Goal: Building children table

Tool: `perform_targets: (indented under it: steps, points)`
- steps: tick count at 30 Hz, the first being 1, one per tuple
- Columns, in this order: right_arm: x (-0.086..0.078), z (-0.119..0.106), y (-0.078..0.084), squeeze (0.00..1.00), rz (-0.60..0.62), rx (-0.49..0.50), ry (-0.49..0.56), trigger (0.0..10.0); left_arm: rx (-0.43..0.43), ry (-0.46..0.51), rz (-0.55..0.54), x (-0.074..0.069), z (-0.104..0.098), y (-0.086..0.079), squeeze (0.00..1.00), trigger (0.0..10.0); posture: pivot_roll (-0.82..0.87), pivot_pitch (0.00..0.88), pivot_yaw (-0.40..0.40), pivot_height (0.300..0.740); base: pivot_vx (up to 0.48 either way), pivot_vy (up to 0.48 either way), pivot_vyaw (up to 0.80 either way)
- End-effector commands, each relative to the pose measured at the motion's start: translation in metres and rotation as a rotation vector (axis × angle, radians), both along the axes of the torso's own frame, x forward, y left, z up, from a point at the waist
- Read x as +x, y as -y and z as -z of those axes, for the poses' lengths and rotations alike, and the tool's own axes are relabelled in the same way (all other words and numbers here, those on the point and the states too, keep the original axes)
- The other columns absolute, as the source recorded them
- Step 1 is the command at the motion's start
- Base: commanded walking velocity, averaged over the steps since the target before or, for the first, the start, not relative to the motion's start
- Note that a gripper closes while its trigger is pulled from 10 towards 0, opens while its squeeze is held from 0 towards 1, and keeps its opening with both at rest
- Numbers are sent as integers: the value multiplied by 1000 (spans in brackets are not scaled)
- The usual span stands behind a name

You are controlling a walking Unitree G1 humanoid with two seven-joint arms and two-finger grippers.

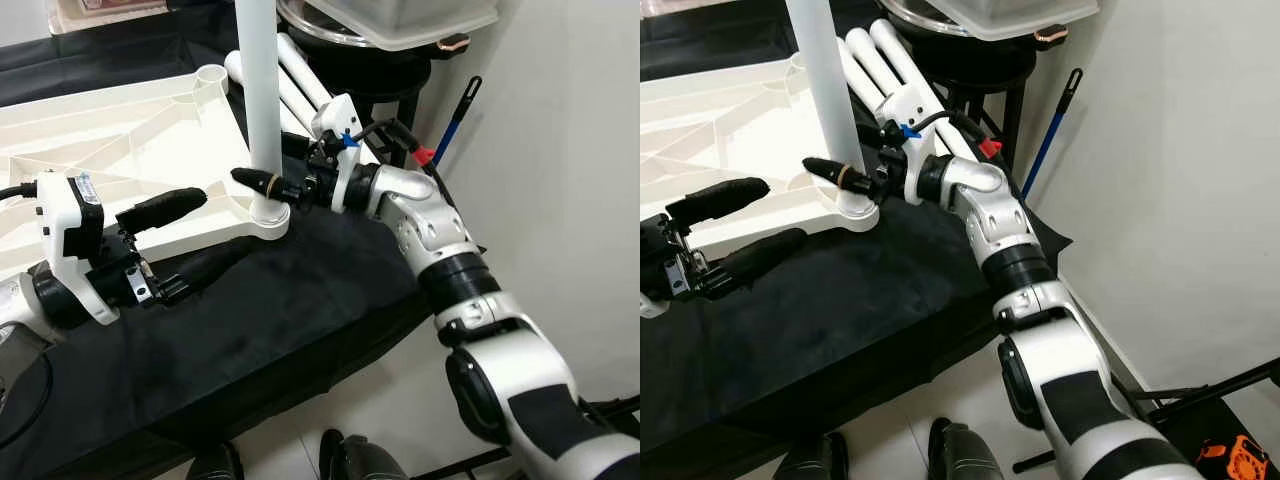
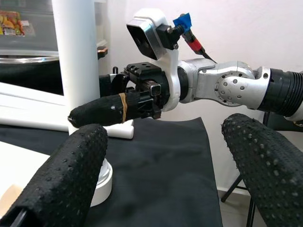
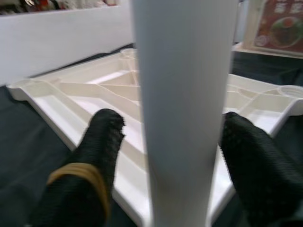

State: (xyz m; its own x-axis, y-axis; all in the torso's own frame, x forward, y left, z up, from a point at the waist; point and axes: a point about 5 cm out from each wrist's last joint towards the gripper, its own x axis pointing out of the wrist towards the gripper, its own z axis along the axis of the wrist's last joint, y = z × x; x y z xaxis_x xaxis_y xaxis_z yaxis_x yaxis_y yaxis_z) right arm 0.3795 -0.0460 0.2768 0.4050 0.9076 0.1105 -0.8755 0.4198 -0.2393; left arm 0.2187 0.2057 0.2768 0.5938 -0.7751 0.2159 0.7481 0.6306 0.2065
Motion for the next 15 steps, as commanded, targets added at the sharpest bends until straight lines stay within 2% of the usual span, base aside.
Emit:
perform_targets:
  steps: [1,4,8,9,11,14,15]
  points:
    - [1,4,-1,0,6,-27,5,0,20,-6,-1,-3,0,0,0,10000,101,229,-84,740,0,0,0]
    - [1,4,-1,0,-1,-25,4,0,21,-6,-2,-3,0,0,0,10000,101,229,-84,740,0,0,0]
    - [3,2,0,0,48,-61,41,0,21,-6,-7,-4,0,-1,0,10000,94,230,-86,740,0,0,0]
    - [3,2,0,0,108,-95,80,0,21,-7,-10,-4,0,-2,0,10000,91,230,-88,740,0,0,0]
    - [2,2,-6,0,256,-86,128,0,20,-6,-16,-4,0,-2,0,10000,87,231,-91,740,0,0,0]
    - [-1,5,-13,0,312,-62,129,0,17,-6,-16,-4,0,-2,0,10000,84,231,-92,740,0,0,0]
    - [-8,13,-25,0,381,-20,102,0,15,-8,-16,-4,0,-2,0,10000,77,230,-94,740,0,0,0]
